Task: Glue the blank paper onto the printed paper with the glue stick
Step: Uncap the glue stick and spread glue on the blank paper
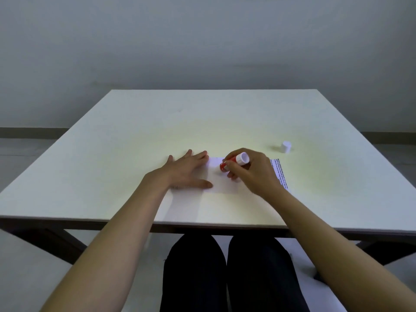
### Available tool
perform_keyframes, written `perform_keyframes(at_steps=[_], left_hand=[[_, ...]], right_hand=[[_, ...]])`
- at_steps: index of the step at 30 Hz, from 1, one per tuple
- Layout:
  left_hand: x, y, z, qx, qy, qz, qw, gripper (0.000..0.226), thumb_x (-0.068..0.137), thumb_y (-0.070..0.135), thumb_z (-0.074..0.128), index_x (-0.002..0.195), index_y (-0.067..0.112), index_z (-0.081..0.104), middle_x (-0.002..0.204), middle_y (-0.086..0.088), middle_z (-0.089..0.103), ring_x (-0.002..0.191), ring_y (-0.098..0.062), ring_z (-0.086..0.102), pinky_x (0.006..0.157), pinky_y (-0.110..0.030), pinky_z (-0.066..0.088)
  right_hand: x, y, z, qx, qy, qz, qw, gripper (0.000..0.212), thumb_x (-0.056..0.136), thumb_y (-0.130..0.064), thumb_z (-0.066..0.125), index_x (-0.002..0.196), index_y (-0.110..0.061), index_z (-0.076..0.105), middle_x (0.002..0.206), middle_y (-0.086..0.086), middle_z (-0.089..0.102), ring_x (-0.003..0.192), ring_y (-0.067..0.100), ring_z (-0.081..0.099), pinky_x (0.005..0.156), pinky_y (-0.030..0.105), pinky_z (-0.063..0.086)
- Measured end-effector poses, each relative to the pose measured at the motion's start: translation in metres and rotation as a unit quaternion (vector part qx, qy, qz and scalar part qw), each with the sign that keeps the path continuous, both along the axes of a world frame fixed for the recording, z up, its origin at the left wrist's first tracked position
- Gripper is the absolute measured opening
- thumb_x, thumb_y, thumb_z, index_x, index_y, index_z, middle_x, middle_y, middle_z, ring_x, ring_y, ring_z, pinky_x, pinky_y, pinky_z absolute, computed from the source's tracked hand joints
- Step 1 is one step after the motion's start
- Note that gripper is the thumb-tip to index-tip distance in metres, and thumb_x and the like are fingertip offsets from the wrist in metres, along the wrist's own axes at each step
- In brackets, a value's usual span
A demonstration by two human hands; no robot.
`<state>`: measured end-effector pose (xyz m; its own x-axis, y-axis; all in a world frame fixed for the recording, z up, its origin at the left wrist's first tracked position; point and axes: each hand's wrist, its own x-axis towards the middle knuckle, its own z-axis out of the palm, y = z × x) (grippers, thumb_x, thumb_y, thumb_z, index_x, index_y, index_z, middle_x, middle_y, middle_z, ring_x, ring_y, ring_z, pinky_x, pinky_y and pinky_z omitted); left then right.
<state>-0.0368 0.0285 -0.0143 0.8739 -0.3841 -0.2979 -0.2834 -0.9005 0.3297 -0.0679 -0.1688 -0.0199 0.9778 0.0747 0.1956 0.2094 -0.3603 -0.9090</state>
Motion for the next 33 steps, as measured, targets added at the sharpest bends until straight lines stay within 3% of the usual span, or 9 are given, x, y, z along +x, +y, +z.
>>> perform_keyframes(at_steps=[3,6,9,12,16,21,24,27,33], left_hand=[[-0.002,-0.001,0.003,0.01,0.007,-0.001,1.0,0.087,0.084,0.054,0.055,0.151,0.027,0.007,0.159,0.02,-0.004,0.148,-0.014,-0.01,0.116,-0.057,-0.005],[-0.003,-0.002,0.003,0.003,0.009,0.008,1.0,0.089,0.082,0.054,0.057,0.15,0.027,0.007,0.159,0.02,-0.001,0.148,-0.013,-0.01,0.116,-0.056,-0.006],[-0.004,-0.003,0.003,0.008,0.007,0.005,1.0,0.093,0.08,0.057,0.058,0.15,0.027,0.004,0.159,0.019,-0.002,0.148,-0.013,-0.011,0.116,-0.058,-0.005],[-0.005,-0.001,0.004,0.022,0.011,0.002,1.0,0.097,0.079,0.059,0.058,0.151,0.027,0.0,0.159,0.018,-0.008,0.147,-0.013,-0.012,0.116,-0.059,-0.005],[-0.005,-0.002,0.003,0.023,0.011,0.001,1.0,0.097,0.08,0.059,0.058,0.151,0.028,0.0,0.159,0.019,-0.009,0.147,-0.013,-0.013,0.115,-0.059,-0.005],[-0.004,-0.002,0.001,0.015,0.015,0.008,1.0,0.099,0.079,0.059,0.059,0.151,0.028,-0.001,0.159,0.019,-0.009,0.147,-0.012,-0.014,0.115,-0.059,-0.007],[-0.004,-0.001,0.001,0.014,0.014,0.002,1.0,0.096,0.08,0.058,0.058,0.151,0.027,0.001,0.159,0.019,-0.007,0.147,-0.013,-0.013,0.115,-0.059,-0.006],[-0.003,0.0,-0.001,0.01,0.008,-0.001,1.0,0.095,0.08,0.059,0.058,0.15,0.028,0.002,0.159,0.02,-0.007,0.147,-0.013,-0.013,0.115,-0.059,-0.006],[0.002,0.003,-0.011,0.002,-0.002,0.012,1.0,0.102,0.074,0.065,0.058,0.15,0.031,-0.001,0.159,0.019,-0.007,0.147,-0.012,-0.014,0.114,-0.058,-0.01]], right_hand=[[0.007,-0.008,0.004,-0.004,0.007,-0.057,0.998,0.007,0.08,-0.014,0.064,0.081,-0.009,0.068,0.077,0.009,0.075,0.07,0.02,0.072,0.074,0.042,0.058],[-0.009,-0.006,0.002,-0.006,0.002,-0.008,1.0,0.006,0.078,-0.019,0.065,0.078,-0.015,0.069,0.073,0.005,0.075,0.065,0.019,0.071,0.069,0.042,0.059],[-0.027,-0.007,-0.004,-0.004,0.008,0.05,0.999,0.009,0.076,-0.026,0.064,0.08,-0.019,0.07,0.072,0.001,0.075,0.062,0.017,0.071,0.061,0.032,0.059],[-0.021,-0.017,-0.003,0.018,0.014,0.016,1.0,0.006,0.081,-0.013,0.064,0.08,-0.011,0.07,0.064,-0.006,0.073,0.059,0.012,0.069,0.056,0.023,0.055],[-0.014,-0.024,0.003,0.0,-0.003,-0.042,0.999,0.009,0.082,-0.012,0.062,0.08,-0.008,0.069,0.07,0.007,0.074,0.065,0.023,0.069,0.064,0.035,0.055],[-0.028,-0.025,0.0,-0.004,0.018,0.059,0.998,0.008,0.078,-0.011,0.063,0.075,-0.009,0.069,0.068,0.001,0.075,0.057,0.017,0.069,0.055,0.024,0.054],[-0.017,-0.037,0.003,0.01,0.016,0.004,1.0,0.009,0.082,-0.005,0.062,0.078,-0.002,0.069,0.067,0.008,0.073,0.058,0.02,0.067,0.062,0.033,0.055],[-0.004,-0.041,0.007,0.0,-0.004,-0.057,0.998,0.01,0.083,-0.009,0.061,0.08,-0.002,0.068,0.066,0.004,0.072,0.056,0.011,0.066,0.061,0.02,0.051],[0.003,0.002,0.008,0.019,0.022,0.07,0.997,0.009,0.077,-0.014,0.063,0.075,-0.008,0.069,0.071,0.005,0.075,0.061,0.022,0.071,0.065,0.036,0.058]])
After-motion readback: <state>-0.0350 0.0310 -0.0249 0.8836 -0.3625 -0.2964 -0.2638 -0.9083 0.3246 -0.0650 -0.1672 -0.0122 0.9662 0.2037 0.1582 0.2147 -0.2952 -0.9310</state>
